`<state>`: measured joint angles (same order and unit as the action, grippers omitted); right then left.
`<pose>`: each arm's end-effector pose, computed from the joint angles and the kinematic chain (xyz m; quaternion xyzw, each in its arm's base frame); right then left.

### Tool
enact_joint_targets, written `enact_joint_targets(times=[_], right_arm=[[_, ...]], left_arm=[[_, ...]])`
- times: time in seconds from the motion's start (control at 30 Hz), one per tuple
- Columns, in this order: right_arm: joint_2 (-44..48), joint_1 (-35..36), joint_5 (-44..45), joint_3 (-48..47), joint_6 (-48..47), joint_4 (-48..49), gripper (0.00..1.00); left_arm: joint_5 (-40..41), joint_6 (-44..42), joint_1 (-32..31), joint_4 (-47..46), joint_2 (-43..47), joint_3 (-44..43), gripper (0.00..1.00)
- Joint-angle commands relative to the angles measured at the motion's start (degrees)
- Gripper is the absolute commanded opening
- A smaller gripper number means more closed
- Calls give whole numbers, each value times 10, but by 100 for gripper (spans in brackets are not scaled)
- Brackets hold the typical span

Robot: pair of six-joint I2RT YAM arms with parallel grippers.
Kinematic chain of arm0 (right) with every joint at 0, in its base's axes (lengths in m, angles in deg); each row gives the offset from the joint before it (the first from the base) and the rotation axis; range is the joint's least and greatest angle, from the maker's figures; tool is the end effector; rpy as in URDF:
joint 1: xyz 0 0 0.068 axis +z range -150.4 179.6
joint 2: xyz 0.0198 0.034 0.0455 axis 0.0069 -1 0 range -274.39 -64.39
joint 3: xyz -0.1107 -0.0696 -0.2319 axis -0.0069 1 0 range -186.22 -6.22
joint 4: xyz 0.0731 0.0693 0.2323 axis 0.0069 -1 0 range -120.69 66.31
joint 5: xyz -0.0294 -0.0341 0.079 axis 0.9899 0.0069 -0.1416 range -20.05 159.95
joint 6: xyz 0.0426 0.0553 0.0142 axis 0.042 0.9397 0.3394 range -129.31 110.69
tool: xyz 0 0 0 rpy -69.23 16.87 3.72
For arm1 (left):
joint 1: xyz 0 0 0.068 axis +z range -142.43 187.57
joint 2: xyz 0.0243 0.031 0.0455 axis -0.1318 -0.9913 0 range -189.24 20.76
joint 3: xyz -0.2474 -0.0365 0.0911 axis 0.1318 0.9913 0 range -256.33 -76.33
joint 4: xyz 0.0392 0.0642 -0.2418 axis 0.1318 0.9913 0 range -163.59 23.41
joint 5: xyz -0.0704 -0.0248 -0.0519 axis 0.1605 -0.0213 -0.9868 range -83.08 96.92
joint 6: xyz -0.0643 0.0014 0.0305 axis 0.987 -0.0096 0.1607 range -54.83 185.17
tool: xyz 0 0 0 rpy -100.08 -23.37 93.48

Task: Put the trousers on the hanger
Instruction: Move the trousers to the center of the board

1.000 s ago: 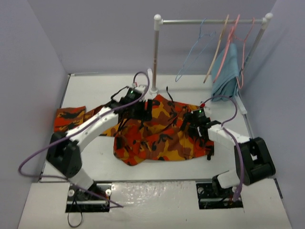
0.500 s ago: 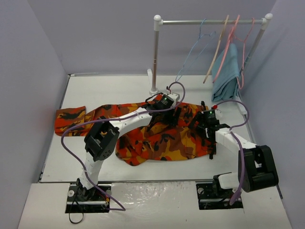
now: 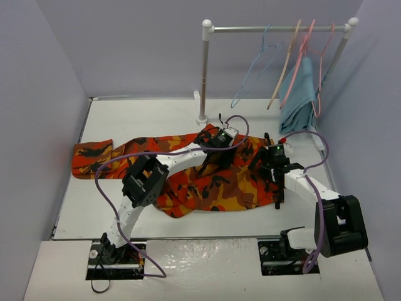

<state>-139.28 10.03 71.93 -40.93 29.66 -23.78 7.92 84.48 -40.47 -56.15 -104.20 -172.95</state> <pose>0.2692 0.0473 0.1696 0.2307 0.8774 0.1615 0.3885 0.3325 -0.3682 0.1699 0.2267 0.8983 -0.2020 0.3177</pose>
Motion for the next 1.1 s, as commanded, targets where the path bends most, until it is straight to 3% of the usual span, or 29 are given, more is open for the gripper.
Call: enact_joint_targets(times=[0.0,0.07,0.2,0.27,0.47,0.7,0.93,1.07], right_arm=[[-4,-2,18,-24,-11,3,100],[-5,-2,16,-25,-13,3,100],[-6,-2,18,-25,-19,2,100],[-5,-2,18,-26,-23,3,100],[3,0,15,-32,-38,3,100],[10,6,16,-49,-55,3,99],[20,20,23,-69,-64,3,99],[22,33,26,-78,-66,3,99]], left_arm=[[21,-20,-17,-10,19,-26,51],[19,-18,-22,-15,22,-19,45],[38,-15,-24,-15,32,-11,12],[57,-20,-23,-11,43,-11,0],[111,-30,-6,13,112,-7,0],[167,12,46,53,240,67,0],[253,146,173,163,485,280,0],[266,181,296,253,618,381,0]])
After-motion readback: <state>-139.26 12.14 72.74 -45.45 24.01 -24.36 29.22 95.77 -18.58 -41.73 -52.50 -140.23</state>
